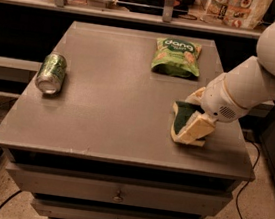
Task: Pick sponge
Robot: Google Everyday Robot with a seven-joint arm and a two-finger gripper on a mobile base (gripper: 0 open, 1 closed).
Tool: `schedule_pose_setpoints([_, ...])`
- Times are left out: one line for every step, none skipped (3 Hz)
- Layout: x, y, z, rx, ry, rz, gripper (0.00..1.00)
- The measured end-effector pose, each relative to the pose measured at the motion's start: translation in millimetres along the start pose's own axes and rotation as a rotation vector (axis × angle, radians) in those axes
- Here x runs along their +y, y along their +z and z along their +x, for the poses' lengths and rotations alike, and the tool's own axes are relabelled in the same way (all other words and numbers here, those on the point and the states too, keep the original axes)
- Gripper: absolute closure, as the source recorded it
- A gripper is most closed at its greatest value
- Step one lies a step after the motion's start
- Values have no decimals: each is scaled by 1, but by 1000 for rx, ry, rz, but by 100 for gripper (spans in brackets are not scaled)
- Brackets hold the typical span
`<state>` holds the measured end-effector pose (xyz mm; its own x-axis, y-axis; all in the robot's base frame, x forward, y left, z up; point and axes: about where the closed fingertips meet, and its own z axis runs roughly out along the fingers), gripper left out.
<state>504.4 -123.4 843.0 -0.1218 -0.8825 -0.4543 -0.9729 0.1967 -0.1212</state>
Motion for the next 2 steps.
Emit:
schedule_pose_setpoints([-10,-40,-29,-18,-54,58,95])
schedule_pose_setpoints([-23,-115,-81,-67,-166,157,100])
